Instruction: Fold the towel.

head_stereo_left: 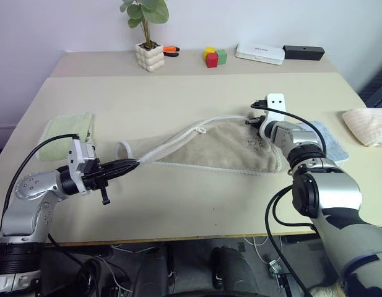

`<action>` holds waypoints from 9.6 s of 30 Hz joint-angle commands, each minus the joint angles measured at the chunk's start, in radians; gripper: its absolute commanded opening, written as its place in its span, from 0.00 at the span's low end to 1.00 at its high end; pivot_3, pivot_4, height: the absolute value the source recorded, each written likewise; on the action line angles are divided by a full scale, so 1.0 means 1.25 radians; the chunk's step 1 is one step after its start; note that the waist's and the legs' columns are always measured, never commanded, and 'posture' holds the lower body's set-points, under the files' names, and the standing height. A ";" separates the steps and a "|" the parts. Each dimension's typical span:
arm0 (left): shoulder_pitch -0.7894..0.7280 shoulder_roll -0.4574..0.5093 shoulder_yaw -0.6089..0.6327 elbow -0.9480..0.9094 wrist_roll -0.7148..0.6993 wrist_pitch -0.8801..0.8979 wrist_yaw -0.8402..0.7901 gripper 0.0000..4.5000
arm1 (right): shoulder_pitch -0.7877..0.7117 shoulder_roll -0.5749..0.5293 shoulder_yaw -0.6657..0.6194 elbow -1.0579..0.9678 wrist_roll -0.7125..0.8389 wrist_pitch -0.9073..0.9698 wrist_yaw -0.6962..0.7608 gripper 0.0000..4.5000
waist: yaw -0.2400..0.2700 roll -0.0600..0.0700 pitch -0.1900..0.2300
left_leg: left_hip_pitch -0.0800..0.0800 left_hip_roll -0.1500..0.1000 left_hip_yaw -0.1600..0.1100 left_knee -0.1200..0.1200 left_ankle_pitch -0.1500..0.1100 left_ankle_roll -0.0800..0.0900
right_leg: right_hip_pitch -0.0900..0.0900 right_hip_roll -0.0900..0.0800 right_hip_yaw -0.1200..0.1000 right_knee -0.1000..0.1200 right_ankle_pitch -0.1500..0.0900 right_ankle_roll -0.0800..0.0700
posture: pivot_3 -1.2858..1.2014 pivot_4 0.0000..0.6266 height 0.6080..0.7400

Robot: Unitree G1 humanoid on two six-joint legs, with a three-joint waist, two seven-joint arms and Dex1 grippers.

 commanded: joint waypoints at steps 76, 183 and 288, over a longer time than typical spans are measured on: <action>-0.296 -0.036 -0.002 0.367 0.204 -0.189 0.196 0.00 | 0.354 -0.210 0.218 -0.798 -0.090 -0.047 0.365 0.01 | 0.008 -0.001 0.000 | 0.000 0.000 -0.001 0.002 0.000 0.000 | 0.000 0.000 0.000 0.001 0.000 0.000 | 0.52 0.24 0.96; -0.730 -0.249 -0.299 1.093 0.596 -0.258 -0.064 0.41 | 0.917 -0.550 0.006 -1.421 0.372 0.250 0.680 0.00 | 0.026 -0.012 -0.005 | 0.002 0.000 0.006 0.006 -0.001 0.002 | -0.003 -0.002 0.003 0.010 -0.001 0.001 | 0.52 0.24 0.96; -0.162 0.183 -0.036 0.220 0.173 0.135 -0.182 0.02 | 0.553 -0.390 0.166 -1.095 0.134 0.032 0.592 0.00 | 0.007 -0.010 -0.005 | -0.001 0.000 0.004 0.005 -0.001 0.002 | -0.006 -0.003 0.001 0.010 -0.002 0.000 | 0.52 0.24 0.96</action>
